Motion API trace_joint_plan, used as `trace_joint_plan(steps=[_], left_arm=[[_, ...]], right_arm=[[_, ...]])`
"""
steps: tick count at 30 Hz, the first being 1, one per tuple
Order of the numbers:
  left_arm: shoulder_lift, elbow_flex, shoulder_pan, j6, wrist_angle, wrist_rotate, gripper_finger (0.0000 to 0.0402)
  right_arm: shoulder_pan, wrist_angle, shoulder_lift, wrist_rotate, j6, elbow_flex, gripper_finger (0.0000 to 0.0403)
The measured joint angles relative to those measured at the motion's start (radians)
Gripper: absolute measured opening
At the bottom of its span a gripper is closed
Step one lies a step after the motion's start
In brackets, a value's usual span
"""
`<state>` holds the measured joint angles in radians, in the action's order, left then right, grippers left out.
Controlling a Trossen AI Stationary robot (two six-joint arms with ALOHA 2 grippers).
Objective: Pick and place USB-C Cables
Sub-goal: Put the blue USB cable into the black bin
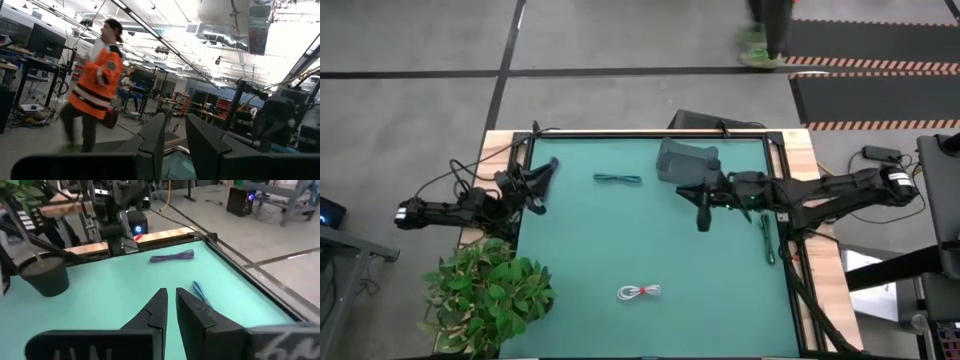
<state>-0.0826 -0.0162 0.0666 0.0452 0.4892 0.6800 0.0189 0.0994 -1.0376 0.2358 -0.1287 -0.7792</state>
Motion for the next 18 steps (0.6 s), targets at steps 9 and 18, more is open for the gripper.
trace_joint_plan(steps=[9, 18], left_arm=[[-0.004, 0.005, 0.000, 0.000, 0.000, -0.001, 0.0063], [-0.005, 0.005, 0.000, 0.000, 0.000, -0.001, 0.0063]], right_arm=[[-0.002, -0.273, -0.231, 0.000, 0.023, -0.303, 0.0028], [-0.026, -0.340, -0.466, -0.006, 0.140, -0.572, 0.0028]])
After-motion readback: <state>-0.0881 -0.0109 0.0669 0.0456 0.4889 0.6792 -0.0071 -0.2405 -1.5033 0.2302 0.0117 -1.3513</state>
